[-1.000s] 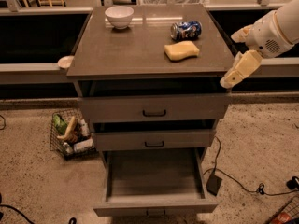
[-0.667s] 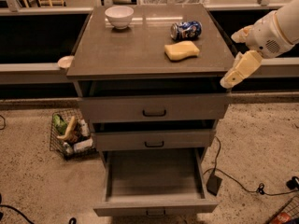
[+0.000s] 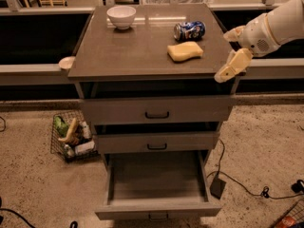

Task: Place sponge into bottom drawer

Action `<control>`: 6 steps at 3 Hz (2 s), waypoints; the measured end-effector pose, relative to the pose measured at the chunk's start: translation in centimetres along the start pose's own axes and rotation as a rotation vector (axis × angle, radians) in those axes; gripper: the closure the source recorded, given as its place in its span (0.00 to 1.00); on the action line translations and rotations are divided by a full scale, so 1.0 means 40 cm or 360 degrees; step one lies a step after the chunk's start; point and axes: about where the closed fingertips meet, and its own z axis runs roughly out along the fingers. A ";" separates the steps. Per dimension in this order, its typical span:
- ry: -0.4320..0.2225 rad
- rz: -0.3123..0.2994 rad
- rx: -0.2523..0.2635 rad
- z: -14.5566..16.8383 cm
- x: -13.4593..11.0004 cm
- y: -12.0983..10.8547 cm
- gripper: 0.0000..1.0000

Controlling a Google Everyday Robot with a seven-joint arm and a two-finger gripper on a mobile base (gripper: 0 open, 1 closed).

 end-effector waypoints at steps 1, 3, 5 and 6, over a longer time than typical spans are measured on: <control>-0.0112 0.0026 -0.0022 0.070 -0.005 -0.087 0.00; -0.0320 0.0178 0.0068 0.199 -0.023 -0.238 0.00; -0.0370 0.0240 0.0105 0.283 -0.032 -0.301 0.00; -0.0380 0.0242 0.0114 0.317 -0.037 -0.315 0.00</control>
Offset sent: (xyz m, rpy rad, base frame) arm 0.1297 0.0120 -0.0266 0.2249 -0.0588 -0.0850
